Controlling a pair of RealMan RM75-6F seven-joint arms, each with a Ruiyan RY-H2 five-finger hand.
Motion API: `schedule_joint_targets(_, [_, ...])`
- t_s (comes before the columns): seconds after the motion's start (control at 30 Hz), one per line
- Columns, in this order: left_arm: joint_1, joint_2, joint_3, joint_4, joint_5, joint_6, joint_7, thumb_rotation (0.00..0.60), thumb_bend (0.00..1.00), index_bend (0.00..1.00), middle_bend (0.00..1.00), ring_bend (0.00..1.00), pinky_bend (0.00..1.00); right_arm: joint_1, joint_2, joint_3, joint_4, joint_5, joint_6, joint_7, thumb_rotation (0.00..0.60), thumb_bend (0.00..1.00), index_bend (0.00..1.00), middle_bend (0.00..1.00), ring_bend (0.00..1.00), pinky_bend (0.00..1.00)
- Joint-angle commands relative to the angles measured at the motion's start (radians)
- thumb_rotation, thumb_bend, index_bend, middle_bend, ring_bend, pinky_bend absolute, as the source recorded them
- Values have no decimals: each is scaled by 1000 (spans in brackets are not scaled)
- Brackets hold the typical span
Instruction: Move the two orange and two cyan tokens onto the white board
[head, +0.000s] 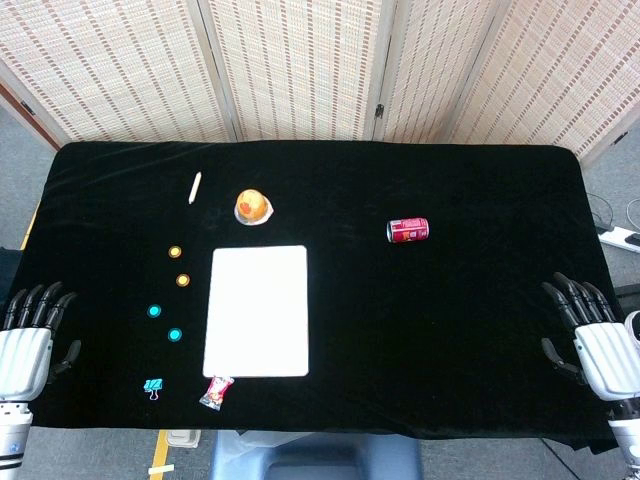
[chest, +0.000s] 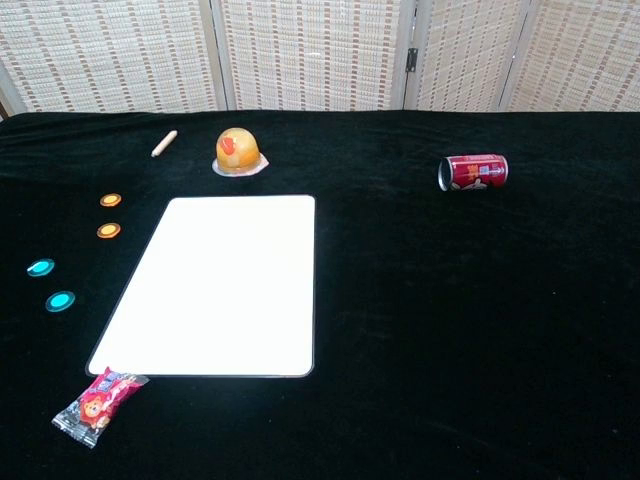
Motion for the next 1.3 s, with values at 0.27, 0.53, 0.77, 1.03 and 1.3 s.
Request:
schedule_joint_targets(0.27, [24,-12,-7,11,1,0,-13,600,406,205,98,0,0,9,3,0,-34,29,-27,-56,600,459,0,0,0,0])
schedule_joint_targets(0.53, [16,-13,-28,11,-1,-22,-8,600,406,213,98,0,0,7,0,1,-30,30,-18,-55,600,459,0,0,0,0])
schedule_joint_targets(0.77, [-74,-28,-85,63,-13,-133,-25,600,407,270,98,2,0,6,1,8,-32,39,-10,-68,600,459,0,0,2,0])
schedule_joint_targets(1.03, [-272,-118,-187,284,-85,-383,-127,600,407,339,109,26,0,7,9,8,-45,41,-9,-83,600,459,0,0,1,0])
schedule_joint_targets(1.3, [-460,-263,-237,576,-150,-622,-197,600,407,342,75,0,0,-1,21,9,-65,52,-2,-104,600,458,0,0,1,0])
